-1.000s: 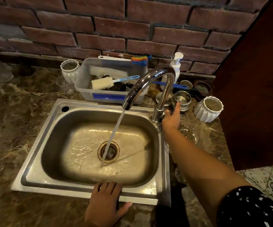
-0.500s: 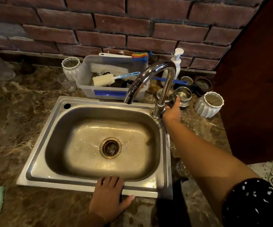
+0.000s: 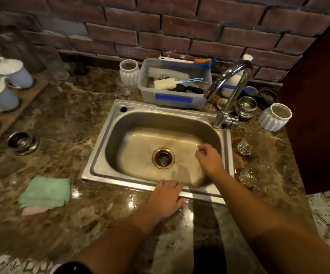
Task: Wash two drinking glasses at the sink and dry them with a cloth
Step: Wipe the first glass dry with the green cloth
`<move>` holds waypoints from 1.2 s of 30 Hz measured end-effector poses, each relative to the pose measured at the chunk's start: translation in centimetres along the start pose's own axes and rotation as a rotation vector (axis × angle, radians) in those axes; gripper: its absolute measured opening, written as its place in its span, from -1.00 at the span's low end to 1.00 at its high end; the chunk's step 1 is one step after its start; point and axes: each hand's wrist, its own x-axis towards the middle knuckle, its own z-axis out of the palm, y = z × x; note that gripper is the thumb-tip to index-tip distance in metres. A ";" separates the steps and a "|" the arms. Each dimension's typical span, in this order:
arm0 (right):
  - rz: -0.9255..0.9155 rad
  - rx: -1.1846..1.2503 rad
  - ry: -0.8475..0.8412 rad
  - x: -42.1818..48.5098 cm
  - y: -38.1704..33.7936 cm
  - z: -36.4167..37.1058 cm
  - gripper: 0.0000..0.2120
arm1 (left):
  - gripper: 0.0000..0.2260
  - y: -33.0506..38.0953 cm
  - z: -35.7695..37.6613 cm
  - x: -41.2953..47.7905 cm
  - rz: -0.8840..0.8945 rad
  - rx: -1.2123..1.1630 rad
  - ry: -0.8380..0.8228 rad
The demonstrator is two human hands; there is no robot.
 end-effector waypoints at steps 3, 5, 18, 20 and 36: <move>0.005 0.002 -0.183 -2.1 -1.8 3.9 -0.86 | -0.58 -3.8 -2.4 -2.9 -0.009 -0.141 0.065; -0.057 -0.055 -0.265 -3.8 -3.8 6.6 -0.89 | -0.56 -7.7 -3.5 -5.4 -0.047 -0.206 0.144; -0.406 -0.322 -0.537 -11.8 -15.5 27.6 -0.87 | -0.51 -31.4 -7.3 -20.0 -0.377 -0.205 0.377; -0.417 -0.384 -0.556 -12.4 -16.5 30.3 -0.76 | -0.50 -33.3 -6.9 -21.1 -0.349 -0.221 0.327; -0.311 -0.684 -0.555 -13.5 -16.7 35.1 -0.83 | -0.75 -34.8 -7.1 -20.9 -0.299 -0.135 0.008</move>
